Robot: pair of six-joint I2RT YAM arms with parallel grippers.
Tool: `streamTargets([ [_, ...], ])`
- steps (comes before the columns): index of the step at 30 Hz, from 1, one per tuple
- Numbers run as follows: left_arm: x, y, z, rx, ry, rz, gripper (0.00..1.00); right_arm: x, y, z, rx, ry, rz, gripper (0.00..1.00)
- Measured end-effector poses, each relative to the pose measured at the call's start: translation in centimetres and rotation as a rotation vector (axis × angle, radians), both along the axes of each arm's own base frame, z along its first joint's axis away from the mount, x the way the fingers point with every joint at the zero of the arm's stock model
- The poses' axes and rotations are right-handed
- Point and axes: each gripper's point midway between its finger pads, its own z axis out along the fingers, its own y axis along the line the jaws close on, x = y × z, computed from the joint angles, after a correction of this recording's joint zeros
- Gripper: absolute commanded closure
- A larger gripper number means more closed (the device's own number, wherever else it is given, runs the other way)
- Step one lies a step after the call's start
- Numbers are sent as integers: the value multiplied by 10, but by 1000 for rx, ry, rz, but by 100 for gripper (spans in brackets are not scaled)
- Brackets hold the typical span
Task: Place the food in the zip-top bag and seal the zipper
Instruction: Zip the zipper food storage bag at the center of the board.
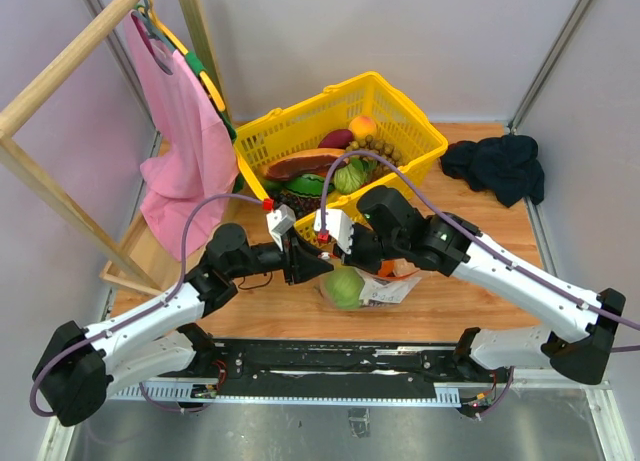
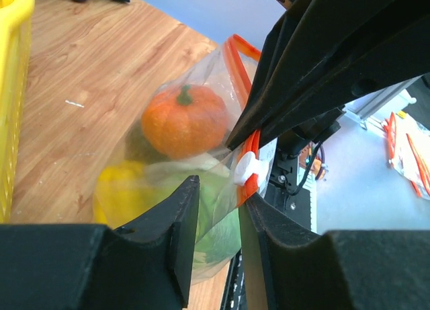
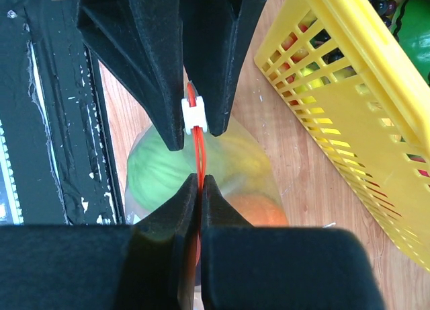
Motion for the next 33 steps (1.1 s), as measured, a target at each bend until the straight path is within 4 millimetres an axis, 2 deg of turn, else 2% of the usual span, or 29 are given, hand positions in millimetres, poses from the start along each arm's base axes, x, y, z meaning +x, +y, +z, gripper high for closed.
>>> streamTargets([
  [6,-5,-2,0,-18,-9,-36,67,-3,2,1,13,9,14,99],
  [8,-6,-3,-1,-20,-6,-44,69,-4,2,1,14,11,17,99],
  [12,-8,-4,-4,-23,1,-59,85,-5,3,1,17,18,25,97],
  [15,-9,-4,-5,-22,2,-63,99,-6,3,1,23,17,28,90],
  [18,-10,-4,-5,-23,3,-69,100,-6,5,3,37,12,30,80],
  [20,-11,-4,-6,-22,3,-71,100,-6,7,7,57,4,36,67],
  [21,-11,-4,-6,-22,3,-74,100,-6,9,9,68,1,41,64],
  [33,-12,-4,-4,-25,6,-77,100,-5,30,36,201,-38,88,57],
])
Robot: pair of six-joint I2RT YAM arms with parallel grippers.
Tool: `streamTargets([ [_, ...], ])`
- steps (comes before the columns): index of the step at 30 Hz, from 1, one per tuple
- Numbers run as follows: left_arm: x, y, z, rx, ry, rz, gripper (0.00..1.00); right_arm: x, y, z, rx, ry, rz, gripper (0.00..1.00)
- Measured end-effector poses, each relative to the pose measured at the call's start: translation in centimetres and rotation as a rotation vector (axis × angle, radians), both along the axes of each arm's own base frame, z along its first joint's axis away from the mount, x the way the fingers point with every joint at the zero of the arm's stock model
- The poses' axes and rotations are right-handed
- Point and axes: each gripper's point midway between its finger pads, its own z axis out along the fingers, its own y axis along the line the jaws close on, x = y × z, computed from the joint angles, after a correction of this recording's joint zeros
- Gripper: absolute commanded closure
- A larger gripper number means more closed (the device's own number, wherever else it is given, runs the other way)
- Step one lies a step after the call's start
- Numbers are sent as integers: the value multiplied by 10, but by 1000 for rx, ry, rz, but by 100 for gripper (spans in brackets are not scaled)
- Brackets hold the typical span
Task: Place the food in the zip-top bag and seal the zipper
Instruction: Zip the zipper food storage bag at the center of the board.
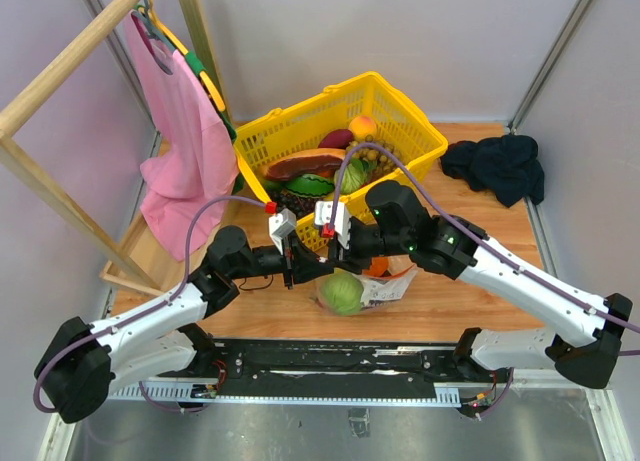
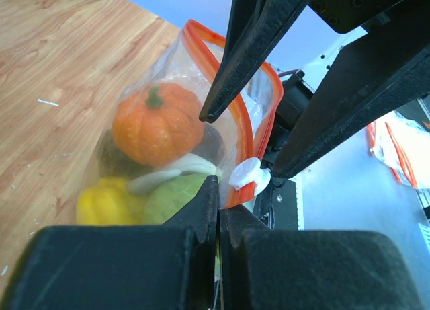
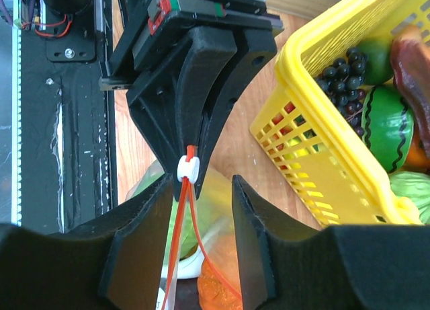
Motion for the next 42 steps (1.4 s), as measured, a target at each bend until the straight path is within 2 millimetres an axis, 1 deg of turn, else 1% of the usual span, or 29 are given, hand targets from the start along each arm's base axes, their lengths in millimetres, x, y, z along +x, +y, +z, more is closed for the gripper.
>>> streamTargets([
  [5,-1,1,3,-7,1,0,100,0,7,5,32,-5,15,56],
  [9,-2,1,3,-8,6,1,100,0,10,2,30,6,27,57],
  [12,-2,1,3,-6,11,1,100,1,12,-2,19,13,27,67],
  [18,-2,2,5,-13,9,4,100,2,13,-7,8,21,25,93],
  [19,-2,2,6,-14,8,4,100,2,13,-7,8,19,26,96],
  [22,-2,3,6,-14,11,9,100,2,13,-7,7,18,24,99],
  [28,-2,5,7,-18,11,26,100,3,12,-8,1,15,15,99],
  [42,-1,8,12,-33,3,49,100,7,0,-9,-11,-18,-32,99],
])
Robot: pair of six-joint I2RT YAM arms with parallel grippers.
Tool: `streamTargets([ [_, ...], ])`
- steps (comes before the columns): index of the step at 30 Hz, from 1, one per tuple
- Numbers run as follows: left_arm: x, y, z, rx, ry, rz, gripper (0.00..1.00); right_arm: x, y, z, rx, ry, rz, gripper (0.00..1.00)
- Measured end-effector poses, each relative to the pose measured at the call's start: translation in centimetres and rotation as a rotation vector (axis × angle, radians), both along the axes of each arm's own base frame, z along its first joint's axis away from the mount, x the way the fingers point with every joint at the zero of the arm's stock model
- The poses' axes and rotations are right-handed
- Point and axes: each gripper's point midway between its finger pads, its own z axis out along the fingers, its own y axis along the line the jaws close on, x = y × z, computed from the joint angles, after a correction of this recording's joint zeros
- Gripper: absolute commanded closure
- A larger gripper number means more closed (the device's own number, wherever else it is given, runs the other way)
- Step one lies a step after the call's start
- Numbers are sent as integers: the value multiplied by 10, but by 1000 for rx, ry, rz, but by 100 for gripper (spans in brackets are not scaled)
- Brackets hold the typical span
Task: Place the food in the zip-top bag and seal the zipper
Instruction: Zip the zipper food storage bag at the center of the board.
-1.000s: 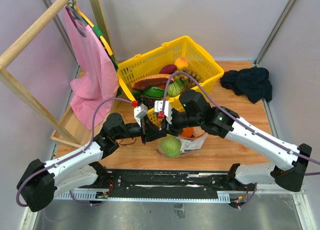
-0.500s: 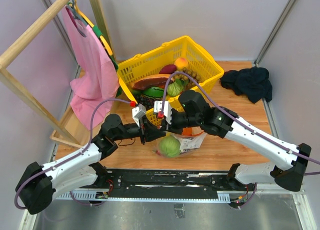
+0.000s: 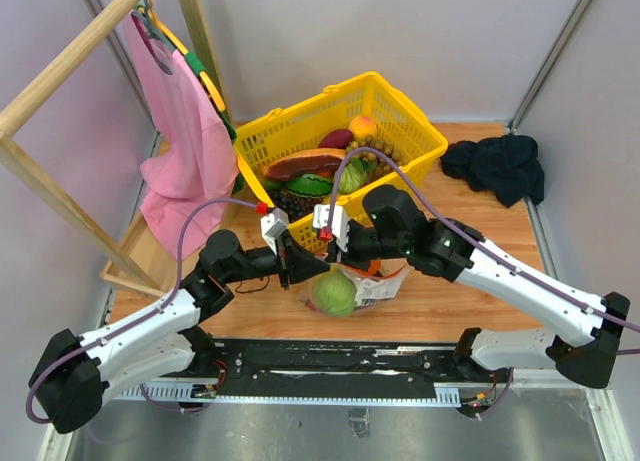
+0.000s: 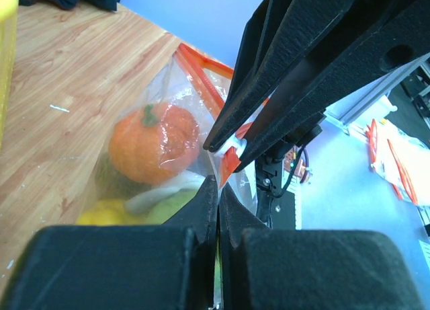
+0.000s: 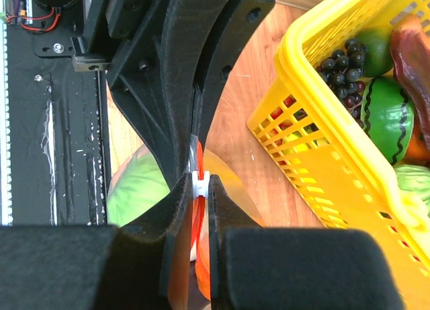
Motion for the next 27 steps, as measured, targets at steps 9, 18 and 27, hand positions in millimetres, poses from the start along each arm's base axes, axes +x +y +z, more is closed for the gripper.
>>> streamTargets([
  [9,3,7,3,7,-22,48,100,3,-9,-2,-26,-16,-38,99],
  [18,12,13,1,22,-20,117,100,6,-25,-7,-65,-33,-88,99],
  [27,25,31,2,36,10,267,100,12,-34,-13,-97,-49,-136,99],
])
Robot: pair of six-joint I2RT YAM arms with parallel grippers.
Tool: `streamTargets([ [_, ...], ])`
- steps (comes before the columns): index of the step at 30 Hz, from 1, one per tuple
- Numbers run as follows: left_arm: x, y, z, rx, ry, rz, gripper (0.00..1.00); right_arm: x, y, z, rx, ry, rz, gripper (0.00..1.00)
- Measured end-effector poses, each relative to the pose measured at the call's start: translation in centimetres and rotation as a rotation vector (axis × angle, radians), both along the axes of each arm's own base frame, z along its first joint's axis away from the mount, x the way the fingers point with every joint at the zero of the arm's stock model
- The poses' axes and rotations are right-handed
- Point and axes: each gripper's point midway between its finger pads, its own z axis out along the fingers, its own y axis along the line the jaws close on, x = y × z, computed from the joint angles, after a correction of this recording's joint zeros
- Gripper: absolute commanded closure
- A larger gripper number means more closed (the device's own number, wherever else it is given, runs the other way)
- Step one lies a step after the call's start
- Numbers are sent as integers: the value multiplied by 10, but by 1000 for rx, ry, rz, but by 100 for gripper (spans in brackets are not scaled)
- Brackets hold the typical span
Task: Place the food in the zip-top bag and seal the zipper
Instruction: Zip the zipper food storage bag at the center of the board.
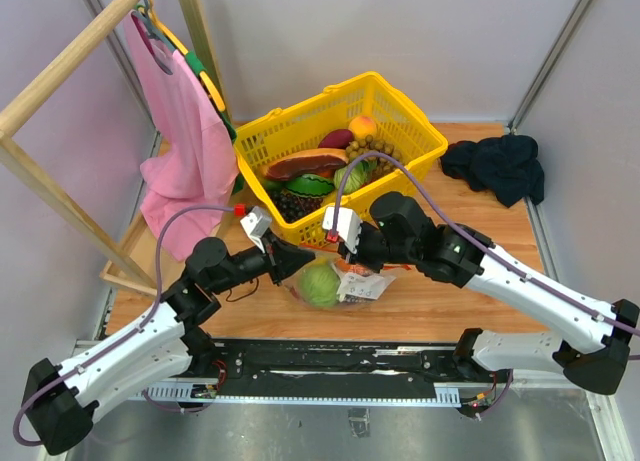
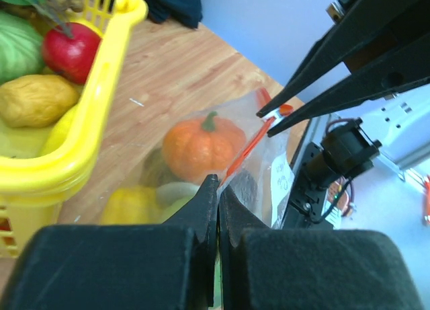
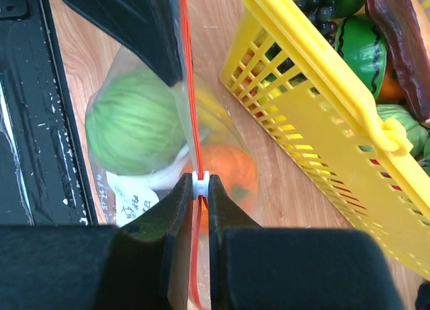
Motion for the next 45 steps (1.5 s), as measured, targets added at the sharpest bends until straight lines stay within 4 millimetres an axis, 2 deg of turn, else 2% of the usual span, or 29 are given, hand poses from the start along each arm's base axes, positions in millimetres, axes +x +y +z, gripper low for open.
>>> streamTargets([
  [11,16,21,1,-31,50,173,100,8,-14,-6,-30,-14,-86,99],
  [26,31,48,-12,-53,121,360,100,18,-48,-20,-75,41,-288,99],
  [39,37,69,-19,-75,156,487,100,43,-95,-27,-48,120,-548,99],
  [45,33,65,-21,-93,175,464,100,55,-105,-23,27,174,-645,99],
])
